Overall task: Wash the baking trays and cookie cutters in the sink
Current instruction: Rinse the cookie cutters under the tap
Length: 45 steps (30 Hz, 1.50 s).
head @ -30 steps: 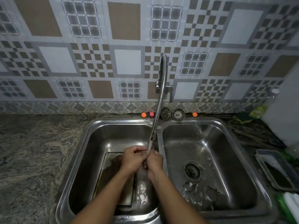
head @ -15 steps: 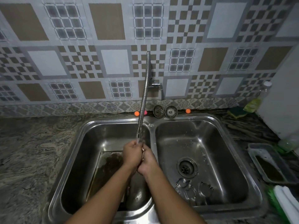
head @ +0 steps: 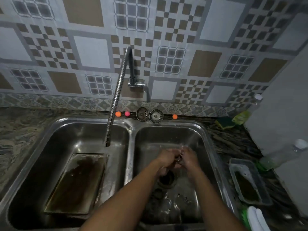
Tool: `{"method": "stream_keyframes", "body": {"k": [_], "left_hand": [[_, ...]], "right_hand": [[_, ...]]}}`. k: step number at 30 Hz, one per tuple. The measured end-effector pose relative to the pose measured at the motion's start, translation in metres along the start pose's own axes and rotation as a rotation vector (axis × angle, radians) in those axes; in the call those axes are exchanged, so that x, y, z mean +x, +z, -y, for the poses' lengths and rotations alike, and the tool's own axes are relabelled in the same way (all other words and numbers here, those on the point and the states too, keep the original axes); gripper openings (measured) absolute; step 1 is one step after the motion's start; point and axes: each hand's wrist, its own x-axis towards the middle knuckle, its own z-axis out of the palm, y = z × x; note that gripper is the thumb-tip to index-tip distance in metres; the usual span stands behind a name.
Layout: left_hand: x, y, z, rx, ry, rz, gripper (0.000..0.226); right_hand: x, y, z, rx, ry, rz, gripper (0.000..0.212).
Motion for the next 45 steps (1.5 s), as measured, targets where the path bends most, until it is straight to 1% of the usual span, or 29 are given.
{"method": "stream_keyframes", "body": {"k": [1,3,5,6,8,10,11,13,14,15,16,17,19,21,23,24,25,27,28,29,30,32,34,36,38,39,42,43,45], "left_hand": [[0.007,0.010,0.004,0.007,-0.011,0.000,0.016],[0.021,0.025,0.015,-0.001,-0.039,-0.040,0.014],[0.036,0.033,0.029,-0.043,-0.065,-0.111,0.010],[0.047,0.033,0.038,-0.069,-0.070,-0.155,0.010],[0.063,0.032,0.052,-0.125,-0.072,-0.222,0.015],[0.076,0.028,0.066,-0.141,-0.090,-0.243,0.017],[0.082,0.026,0.075,-0.117,-0.098,-0.257,0.021],[0.090,0.021,0.090,-0.023,-0.116,-0.281,0.031],[0.095,0.018,0.099,0.018,-0.132,-0.288,0.034],[0.098,0.017,0.106,0.057,-0.150,-0.281,0.034],[0.104,0.014,0.113,0.079,-0.168,-0.264,0.030],[0.115,0.010,0.123,0.115,-0.181,-0.262,0.025],[0.120,0.011,0.122,0.281,-0.198,-0.284,0.020],[0.111,0.016,0.112,0.479,-0.165,-0.270,0.019],[0.105,0.016,0.110,0.580,-0.172,-0.197,0.018],[0.103,0.016,0.111,0.615,-0.179,-0.148,0.016],[0.101,0.015,0.113,0.666,-0.187,-0.095,0.019],[0.101,0.010,0.119,0.800,-0.200,-0.044,0.047],[0.099,0.011,0.117,0.864,-0.200,-0.012,0.055],[0.096,0.013,0.116,0.915,-0.210,0.017,0.051],[0.093,0.015,0.114,0.993,-0.227,0.039,0.041],[0.093,0.014,0.116,1.090,-0.250,0.092,0.032],[0.089,0.013,0.116,1.082,-0.234,0.092,0.032],[0.079,0.010,0.112,0.990,-0.222,0.033,0.032],[0.069,0.004,0.105,0.908,-0.138,-0.043,0.032],[0.061,0.000,0.098,0.860,-0.092,-0.070,0.028],[0.037,-0.021,0.076,0.716,0.036,-0.139,0.019],[0.026,-0.031,0.067,0.664,0.060,-0.164,0.019],[0.007,-0.059,0.051,0.552,0.101,-0.244,0.027]], "right_hand": [[0.007,-0.012,-0.002,-0.022,-0.008,0.005,0.031],[0.022,-0.032,-0.013,-0.129,0.016,0.072,0.043],[0.034,-0.043,-0.024,-0.164,0.114,0.168,0.050],[0.041,-0.045,-0.031,-0.145,0.159,0.205,0.049],[0.053,-0.046,-0.042,-0.119,0.203,0.263,0.036],[0.063,-0.046,-0.054,-0.133,0.190,0.283,0.024],[0.068,-0.045,-0.061,-0.176,0.173,0.285,0.023],[0.077,-0.047,-0.078,-0.342,0.097,0.266,0.022],[0.081,-0.048,-0.087,-0.434,0.074,0.230,0.027],[0.083,-0.051,-0.094,-0.479,0.048,0.208,0.038],[0.090,-0.053,-0.105,-0.479,0.064,0.206,0.044],[0.094,-0.054,-0.110,-0.449,0.112,0.221,0.040],[0.100,-0.054,-0.116,-0.444,0.170,0.288,0.027],[0.102,-0.057,-0.121,-0.502,0.159,0.346,0.021],[0.102,-0.059,-0.129,-0.580,0.155,0.414,0.020],[0.101,-0.059,-0.130,-0.646,0.109,0.423,0.023],[0.100,-0.058,-0.132,-0.703,0.067,0.400,0.028],[0.099,-0.056,-0.139,-0.806,0.017,0.389,0.040],[0.096,-0.056,-0.140,-0.869,0.021,0.416,0.041],[0.092,-0.056,-0.142,-0.904,0.050,0.433,0.034],[0.090,-0.058,-0.143,-0.910,0.058,0.439,0.025],[0.086,-0.060,-0.146,-0.930,0.044,0.461,0.023],[0.082,-0.062,-0.146,-0.972,-0.006,0.462,0.026],[0.075,-0.061,-0.143,-0.969,-0.023,0.411,0.033],[0.076,-0.057,-0.142,-0.903,-0.093,0.326,0.042],[0.076,-0.052,-0.139,-0.862,-0.121,0.285,0.044],[0.059,-0.022,-0.109,-0.842,-0.120,0.286,0.033],[0.051,-0.009,-0.098,-0.854,-0.183,0.263,0.033],[0.022,0.024,-0.070,-0.710,-0.233,0.237,0.027]]}}
